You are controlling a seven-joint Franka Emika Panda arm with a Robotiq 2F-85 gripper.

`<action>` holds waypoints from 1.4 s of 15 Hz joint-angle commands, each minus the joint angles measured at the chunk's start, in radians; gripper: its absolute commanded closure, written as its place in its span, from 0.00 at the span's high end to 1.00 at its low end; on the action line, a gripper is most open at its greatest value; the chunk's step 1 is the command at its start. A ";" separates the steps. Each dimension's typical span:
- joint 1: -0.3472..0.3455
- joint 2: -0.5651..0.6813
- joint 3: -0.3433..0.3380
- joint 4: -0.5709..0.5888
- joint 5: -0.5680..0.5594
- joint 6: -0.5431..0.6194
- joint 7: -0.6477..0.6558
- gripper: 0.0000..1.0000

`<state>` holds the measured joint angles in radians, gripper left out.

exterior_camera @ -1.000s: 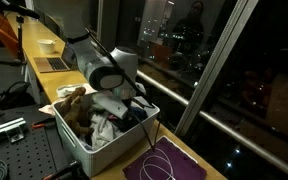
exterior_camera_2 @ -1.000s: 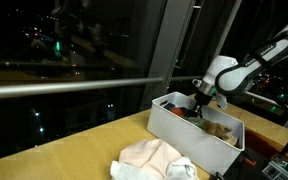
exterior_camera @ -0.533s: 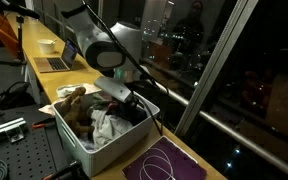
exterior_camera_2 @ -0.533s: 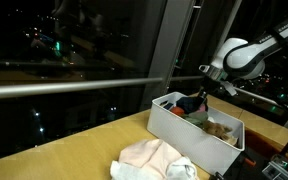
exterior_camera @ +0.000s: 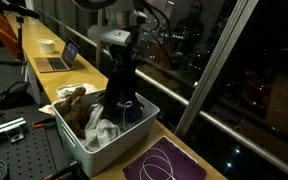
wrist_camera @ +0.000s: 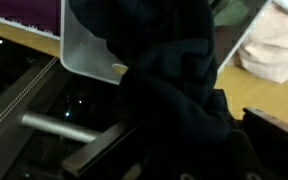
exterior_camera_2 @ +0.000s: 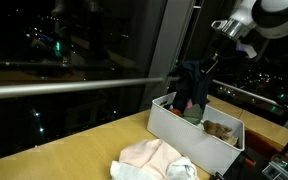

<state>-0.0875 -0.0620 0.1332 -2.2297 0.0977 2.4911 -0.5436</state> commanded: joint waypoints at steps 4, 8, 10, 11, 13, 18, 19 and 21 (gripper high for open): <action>0.172 -0.201 -0.013 0.148 -0.039 -0.202 0.041 0.05; 0.262 -0.210 0.030 0.285 -0.073 -0.302 0.101 0.05; 0.301 -0.180 0.068 0.339 -0.094 -0.328 0.140 0.05; 0.317 -0.163 0.093 0.345 -0.115 -0.324 0.163 0.05; 0.341 -0.135 0.123 0.343 -0.142 -0.324 0.188 0.05; 0.370 -0.063 0.147 0.224 -0.149 -0.283 0.210 0.05; 0.370 -0.053 0.144 0.205 -0.143 -0.286 0.209 0.44; 0.363 -0.037 0.135 0.175 -0.132 -0.284 0.200 0.51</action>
<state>0.2773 -0.1086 0.2821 -2.0223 -0.0436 2.1943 -0.3423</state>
